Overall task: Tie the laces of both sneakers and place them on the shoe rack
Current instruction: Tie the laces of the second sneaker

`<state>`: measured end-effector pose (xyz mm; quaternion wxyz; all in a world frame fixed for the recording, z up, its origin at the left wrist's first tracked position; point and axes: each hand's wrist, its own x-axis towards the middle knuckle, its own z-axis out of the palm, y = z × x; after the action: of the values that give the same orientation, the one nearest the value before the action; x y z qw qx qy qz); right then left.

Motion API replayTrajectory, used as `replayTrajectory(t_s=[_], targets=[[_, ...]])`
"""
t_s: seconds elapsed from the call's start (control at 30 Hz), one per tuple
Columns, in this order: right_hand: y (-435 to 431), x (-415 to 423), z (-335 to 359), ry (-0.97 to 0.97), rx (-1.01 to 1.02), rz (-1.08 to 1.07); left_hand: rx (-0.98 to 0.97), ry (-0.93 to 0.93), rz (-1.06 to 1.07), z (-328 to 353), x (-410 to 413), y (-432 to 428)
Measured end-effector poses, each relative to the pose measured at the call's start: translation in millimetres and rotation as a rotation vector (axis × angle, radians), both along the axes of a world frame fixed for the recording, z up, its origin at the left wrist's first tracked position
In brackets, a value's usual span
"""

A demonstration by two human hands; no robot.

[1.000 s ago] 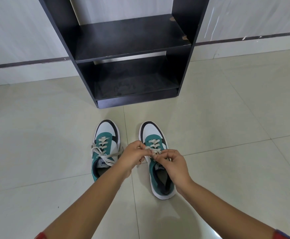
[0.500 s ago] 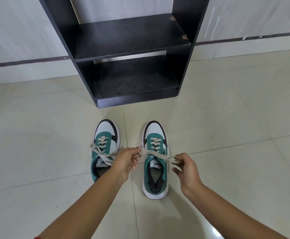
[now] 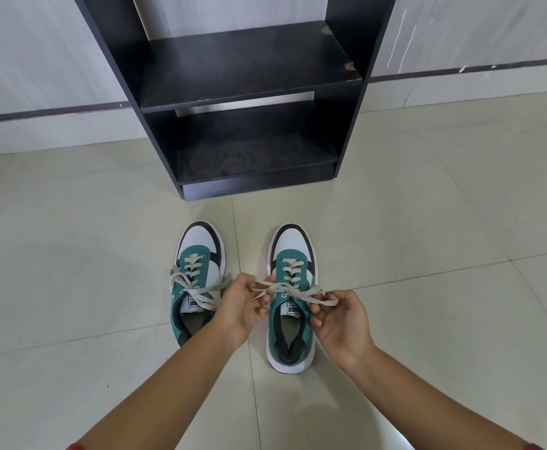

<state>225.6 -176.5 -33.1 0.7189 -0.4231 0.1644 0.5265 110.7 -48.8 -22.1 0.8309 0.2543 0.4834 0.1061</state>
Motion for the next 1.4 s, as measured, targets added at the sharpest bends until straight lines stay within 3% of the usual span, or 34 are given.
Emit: replayTrajectory(t_s=[0.1, 0.17, 0.33, 0.43, 0.5, 0.73, 0.87, 0.93, 1.0, 1.1, 1.17, 1.27, 1.3, 1.4], targets=[[2.5, 1.9, 0.4, -0.048, 0.026, 0.094, 0.017, -0.072, -0.011, 1.9, 2.9, -1.7], [5.7, 4.8, 2.2, -0.105, 0.019, 0.151, 0.135, 0.024, -0.075, 2.6, 6.2, -0.5], [5.9, 15.1, -3.7, -0.187, -0.093, 0.129, 1.052, 0.401, -0.497, -1.3, 6.9, -4.7], [6.1, 19.9, -4.7, -0.122, -0.131, 0.070, 1.445, 0.573, -0.703, -4.2, 1.2, -4.0], [6.2, 20.2, -5.4, -0.081, -0.152, 0.046, 1.577, 0.632, -0.798, -7.3, -4.9, -0.7], [0.7, 23.3, -6.1, -0.070, -0.206, 0.048, 1.625, 0.693, -0.928, -5.6, -8.2, -0.9], [-3.3, 25.7, -3.8, -0.176, -0.237, 0.123, 1.435, 0.653, -0.835, -5.1, -6.1, -9.8], [-7.6, 29.1, 0.9, -0.324, -0.288, 0.220, 1.294, 0.543, -0.696, -4.4, -10.0, -16.1], [-14.4, 30.6, 5.4, -0.506, -0.386, 0.367, 1.275, 0.464, -0.549, -2.6, -19.1, -21.6], [-26.7, 23.3, 12.6, -0.839, -0.528, 0.529, 1.254, 0.392, -0.491, 3.5, -30.2, -34.5], [-33.5, 12.9, 19.7, -1.164, -0.533, 0.596, 1.103, 0.299, -0.402, 5.3, -32.1, -46.7], [-36.9, -1.3, 30.1, -1.606, -0.494, 0.807, 0.784, 0.242, -0.096, 10.9, -34.2, -52.9], [-36.4, -4.2, 31.9, -1.692, -0.519, 0.893, 0.778, 0.261, -0.034, 13.2, -36.8, -51.0], [-37.6, -7.8, 31.6, -1.856, -0.687, 0.995, 1.012, 0.361, -0.022, 16.7, -50.1, -42.3]])
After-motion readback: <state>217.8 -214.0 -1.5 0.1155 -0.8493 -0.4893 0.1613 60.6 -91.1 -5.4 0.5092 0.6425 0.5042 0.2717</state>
